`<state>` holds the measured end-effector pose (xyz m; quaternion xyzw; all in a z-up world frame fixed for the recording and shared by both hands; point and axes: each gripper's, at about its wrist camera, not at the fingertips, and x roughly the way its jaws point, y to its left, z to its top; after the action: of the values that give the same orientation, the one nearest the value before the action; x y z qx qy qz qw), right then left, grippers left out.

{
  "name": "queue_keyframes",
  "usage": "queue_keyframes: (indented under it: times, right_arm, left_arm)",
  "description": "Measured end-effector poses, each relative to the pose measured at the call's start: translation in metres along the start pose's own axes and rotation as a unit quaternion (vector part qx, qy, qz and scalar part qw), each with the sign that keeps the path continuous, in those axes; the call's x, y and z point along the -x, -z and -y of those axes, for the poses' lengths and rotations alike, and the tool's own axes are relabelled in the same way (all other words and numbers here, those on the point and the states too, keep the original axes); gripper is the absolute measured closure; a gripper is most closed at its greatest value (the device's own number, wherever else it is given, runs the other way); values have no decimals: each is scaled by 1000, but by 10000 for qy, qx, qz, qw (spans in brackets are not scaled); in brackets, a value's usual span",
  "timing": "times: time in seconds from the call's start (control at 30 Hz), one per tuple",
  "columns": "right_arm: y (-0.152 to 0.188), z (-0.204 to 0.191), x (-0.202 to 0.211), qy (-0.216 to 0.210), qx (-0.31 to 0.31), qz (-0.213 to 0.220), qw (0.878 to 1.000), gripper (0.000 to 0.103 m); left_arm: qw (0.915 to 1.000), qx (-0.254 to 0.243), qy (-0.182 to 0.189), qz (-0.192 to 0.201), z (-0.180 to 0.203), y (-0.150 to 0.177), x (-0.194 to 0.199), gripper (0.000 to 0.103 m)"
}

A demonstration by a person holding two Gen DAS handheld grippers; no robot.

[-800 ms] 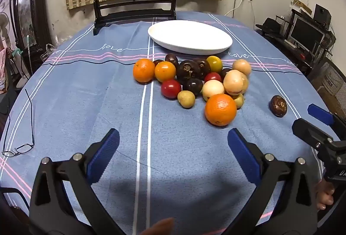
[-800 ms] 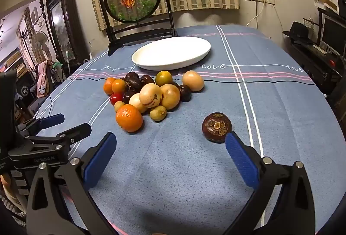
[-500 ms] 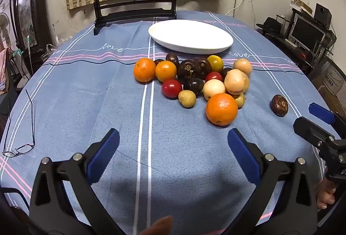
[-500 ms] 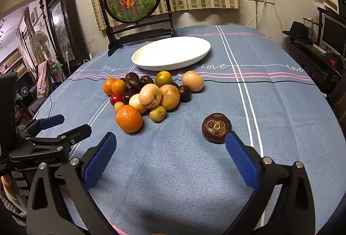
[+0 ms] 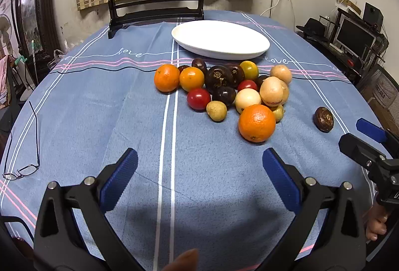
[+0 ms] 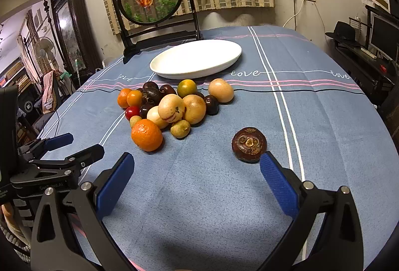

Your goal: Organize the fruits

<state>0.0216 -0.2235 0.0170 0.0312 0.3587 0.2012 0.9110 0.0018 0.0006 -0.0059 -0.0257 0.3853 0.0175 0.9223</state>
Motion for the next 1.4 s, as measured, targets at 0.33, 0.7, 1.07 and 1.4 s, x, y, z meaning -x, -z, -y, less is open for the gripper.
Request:
queue_keyframes:
  times: [0.33, 0.7, 1.07, 1.4]
  right_arm:
    - [0, 0, 1, 21, -13, -6, 10000, 1]
    - [1, 1, 0, -15, -33, -24, 10000, 1]
    - [2, 6, -3, -1, -119, -80, 9999, 1]
    - [2, 7, -5, 7, -126, -81, 9999, 1]
  left_arm:
    - [10000, -14, -14, -49, 1, 1, -3, 2]
    - [10000, 13, -4, -81, -1, 3, -3, 2]
    - [9999, 23, -9, -152, -1, 3, -7, 2]
    - [9999, -3, -17, -153, 0, 4, -7, 2]
